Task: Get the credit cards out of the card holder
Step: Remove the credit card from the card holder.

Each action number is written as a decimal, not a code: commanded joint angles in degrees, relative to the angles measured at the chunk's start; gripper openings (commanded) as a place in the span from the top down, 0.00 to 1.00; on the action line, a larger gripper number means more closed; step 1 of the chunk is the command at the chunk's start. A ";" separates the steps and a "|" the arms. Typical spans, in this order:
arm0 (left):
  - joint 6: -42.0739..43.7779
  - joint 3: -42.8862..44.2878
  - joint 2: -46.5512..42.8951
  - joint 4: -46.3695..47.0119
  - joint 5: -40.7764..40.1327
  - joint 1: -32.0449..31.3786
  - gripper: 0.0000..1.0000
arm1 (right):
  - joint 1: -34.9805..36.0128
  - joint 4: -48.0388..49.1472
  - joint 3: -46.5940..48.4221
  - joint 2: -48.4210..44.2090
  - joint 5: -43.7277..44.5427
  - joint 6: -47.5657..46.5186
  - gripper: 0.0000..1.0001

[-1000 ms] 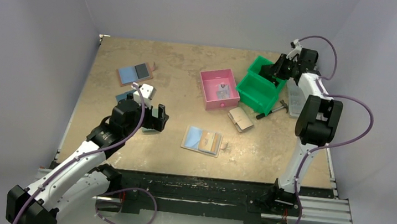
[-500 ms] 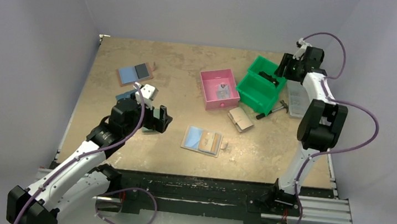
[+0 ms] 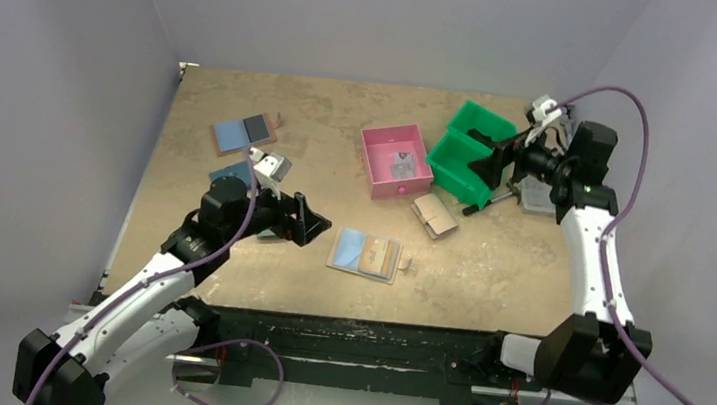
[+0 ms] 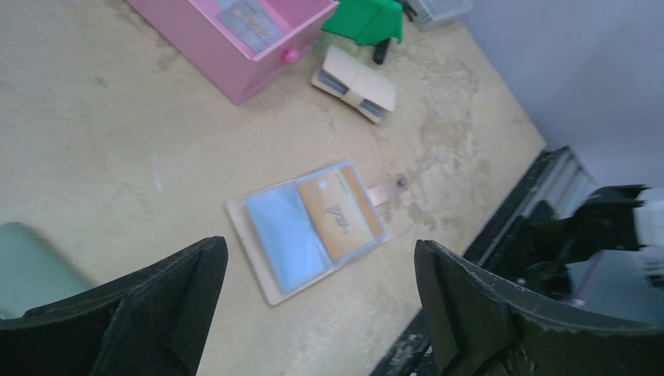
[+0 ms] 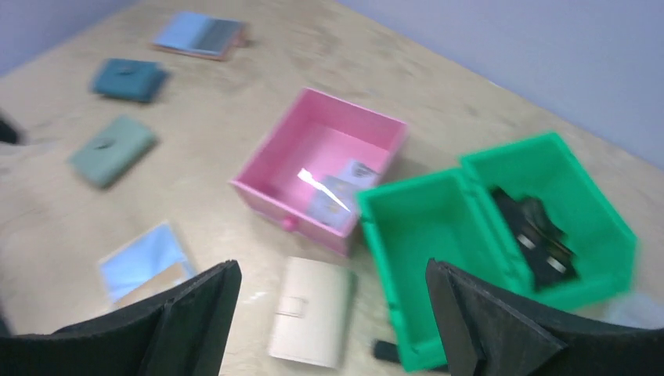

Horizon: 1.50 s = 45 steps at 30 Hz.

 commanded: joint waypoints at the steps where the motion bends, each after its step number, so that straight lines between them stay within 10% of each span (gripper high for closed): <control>1: -19.31 -4.09 3.21 12.48 8.87 0.48 0.06 | 0.70 1.56 -8.33 -4.29 -21.75 -4.08 0.01; 6: -34.07 -9.88 3.27 22.03 8.09 -0.09 0.09 | 12.28 -5.84 -13.27 -7.85 -14.69 -16.33 0.09; 12: -38.00 -13.95 3.55 28.18 -1.19 -6.15 0.21 | 23.66 -3.34 -21.40 -9.45 -4.41 -21.47 0.61; 20: -36.48 -13.27 19.78 40.44 -7.04 -13.81 0.51 | 35.58 0.08 -24.17 -4.10 6.20 -27.93 0.91; 45: -33.40 -9.82 42.86 50.70 -6.53 -14.81 0.57 | 50.30 10.90 -27.24 6.29 25.36 -29.87 1.00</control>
